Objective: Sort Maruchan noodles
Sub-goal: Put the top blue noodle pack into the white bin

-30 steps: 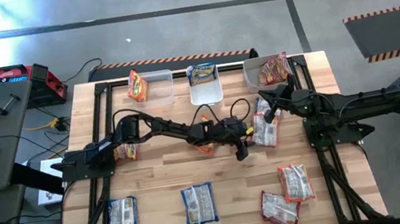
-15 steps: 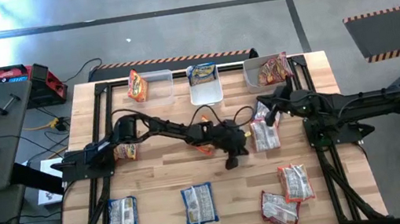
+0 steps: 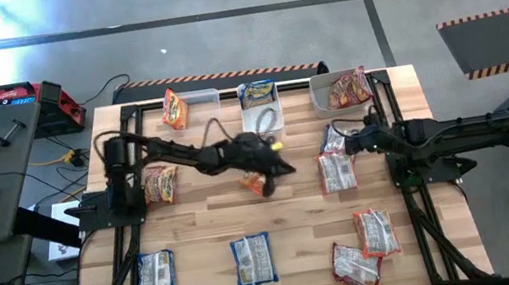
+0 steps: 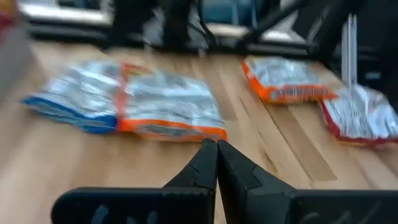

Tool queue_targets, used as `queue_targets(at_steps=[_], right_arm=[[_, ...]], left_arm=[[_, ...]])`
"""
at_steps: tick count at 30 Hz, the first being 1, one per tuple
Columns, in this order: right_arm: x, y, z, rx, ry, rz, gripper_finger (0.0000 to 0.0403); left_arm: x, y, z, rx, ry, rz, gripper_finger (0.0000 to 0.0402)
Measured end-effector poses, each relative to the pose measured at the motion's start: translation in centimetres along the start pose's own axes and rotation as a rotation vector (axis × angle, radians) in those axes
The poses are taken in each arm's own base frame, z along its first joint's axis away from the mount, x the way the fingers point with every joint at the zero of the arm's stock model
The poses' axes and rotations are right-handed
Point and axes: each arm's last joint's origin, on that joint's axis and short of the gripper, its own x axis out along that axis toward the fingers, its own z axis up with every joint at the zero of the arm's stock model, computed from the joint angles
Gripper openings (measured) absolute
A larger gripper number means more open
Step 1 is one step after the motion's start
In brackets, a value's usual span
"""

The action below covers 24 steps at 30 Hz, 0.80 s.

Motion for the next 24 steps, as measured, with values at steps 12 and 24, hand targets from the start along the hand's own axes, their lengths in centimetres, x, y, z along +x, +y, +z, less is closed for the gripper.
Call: queue_targets(at_steps=[12, 24], right_arm=[[1.4, -0.1, -0.8, 0.246, 0.062, -0.149, 0.0243], [4.4, 1.4, -0.8, 0.265, 0.026, -0.186, 0.0226]], left_arm=[[-5.2, 2.7, -1.6, -0.07, -0.132, 0.08, 0.0], [-5.3, 2.8, -1.6, -0.07, -0.13, 0.043, 0.0]])
